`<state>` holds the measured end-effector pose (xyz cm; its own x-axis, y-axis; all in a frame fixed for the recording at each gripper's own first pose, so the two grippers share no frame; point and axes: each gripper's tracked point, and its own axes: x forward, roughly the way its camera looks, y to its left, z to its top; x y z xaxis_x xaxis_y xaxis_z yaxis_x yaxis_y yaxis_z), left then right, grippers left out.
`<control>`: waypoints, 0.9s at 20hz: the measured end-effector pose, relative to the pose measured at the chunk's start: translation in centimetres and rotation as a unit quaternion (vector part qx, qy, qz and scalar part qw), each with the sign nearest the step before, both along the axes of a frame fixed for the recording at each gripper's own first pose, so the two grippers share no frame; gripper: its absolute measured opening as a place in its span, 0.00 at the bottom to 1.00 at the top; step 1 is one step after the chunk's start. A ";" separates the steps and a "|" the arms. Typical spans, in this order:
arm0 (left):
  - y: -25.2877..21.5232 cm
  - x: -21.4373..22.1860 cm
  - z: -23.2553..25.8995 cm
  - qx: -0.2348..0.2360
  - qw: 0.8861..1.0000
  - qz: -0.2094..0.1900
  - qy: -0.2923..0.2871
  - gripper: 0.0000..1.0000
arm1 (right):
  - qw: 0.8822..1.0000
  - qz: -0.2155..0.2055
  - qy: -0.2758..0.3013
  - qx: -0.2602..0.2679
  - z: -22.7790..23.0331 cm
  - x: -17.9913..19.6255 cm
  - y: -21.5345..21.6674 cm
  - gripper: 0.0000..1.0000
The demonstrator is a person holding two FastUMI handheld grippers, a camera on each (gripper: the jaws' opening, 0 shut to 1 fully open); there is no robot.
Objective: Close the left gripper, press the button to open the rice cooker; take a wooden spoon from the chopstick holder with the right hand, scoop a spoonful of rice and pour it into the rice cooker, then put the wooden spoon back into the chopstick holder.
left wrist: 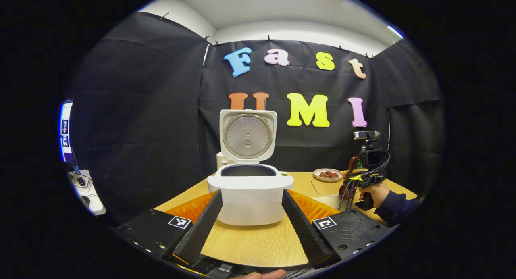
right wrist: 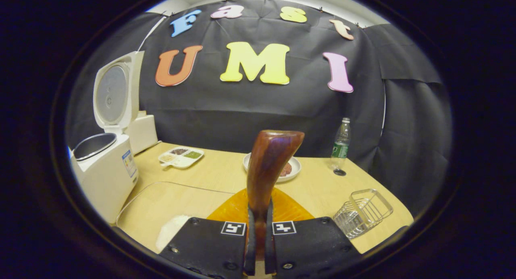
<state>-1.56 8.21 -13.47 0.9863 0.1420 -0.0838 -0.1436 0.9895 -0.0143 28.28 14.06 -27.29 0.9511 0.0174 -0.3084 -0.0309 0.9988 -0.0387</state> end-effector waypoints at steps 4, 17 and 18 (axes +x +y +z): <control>-0.9 0.6 -0.2 0.006 1.000 -0.008 0.008 0.94 | 0.999 0.037 0.001 0.024 -0.3 -0.6 2.9 0.10; -1.0 0.7 -0.6 0.005 1.000 -0.007 0.023 0.94 | 0.961 0.232 0.122 0.092 -1.2 -4.8 12.9 0.11; -1.1 0.8 -0.6 0.005 1.000 -0.007 0.024 0.94 | 0.957 0.239 0.135 0.092 -1.3 -4.9 12.9 0.11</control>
<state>-0.75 7.08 -14.11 0.9833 0.1283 -0.1293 -0.1291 0.9916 0.0024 23.34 26.96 -28.56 0.7067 0.5091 -0.4913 -0.4704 0.8568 0.2113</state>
